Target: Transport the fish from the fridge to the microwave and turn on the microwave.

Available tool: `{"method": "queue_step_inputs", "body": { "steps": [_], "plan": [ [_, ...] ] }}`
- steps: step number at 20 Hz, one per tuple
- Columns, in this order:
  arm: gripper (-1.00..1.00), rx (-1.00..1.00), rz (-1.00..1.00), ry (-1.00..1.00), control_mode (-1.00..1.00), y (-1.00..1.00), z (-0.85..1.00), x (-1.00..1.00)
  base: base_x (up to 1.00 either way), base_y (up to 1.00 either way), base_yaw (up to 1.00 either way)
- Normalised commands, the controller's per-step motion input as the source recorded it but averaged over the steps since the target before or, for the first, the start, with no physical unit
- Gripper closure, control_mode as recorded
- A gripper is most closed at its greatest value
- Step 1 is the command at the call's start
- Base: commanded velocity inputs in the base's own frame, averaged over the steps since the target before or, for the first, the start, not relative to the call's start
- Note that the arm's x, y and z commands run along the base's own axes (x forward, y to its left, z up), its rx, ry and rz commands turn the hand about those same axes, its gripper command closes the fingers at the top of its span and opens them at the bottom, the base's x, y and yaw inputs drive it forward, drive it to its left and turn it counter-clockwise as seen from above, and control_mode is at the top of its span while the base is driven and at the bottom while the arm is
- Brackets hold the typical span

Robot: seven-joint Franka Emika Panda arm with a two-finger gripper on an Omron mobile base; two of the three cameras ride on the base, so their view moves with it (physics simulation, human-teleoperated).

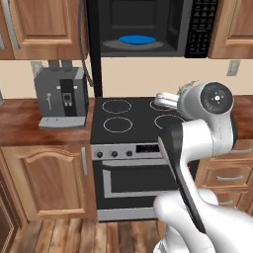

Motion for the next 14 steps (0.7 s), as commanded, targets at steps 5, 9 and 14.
{"method": "queue_step_inputs", "body": {
  "steps": [5, 9, 14],
  "plan": [
    [1.0, 0.0, 0.0, 0.0, 1.0, 0.0, 0.0, 0.0, 0.52, -0.07, -0.19],
    [1.0, 0.0, 0.0, 0.0, 1.0, 0.0, 0.0, 0.0, 0.54, 0.0, -0.12],
    [1.0, 0.0, 0.0, 0.0, 1.0, 0.0, 0.0, 0.0, 0.34, 0.06, 0.0]
  ]
}}
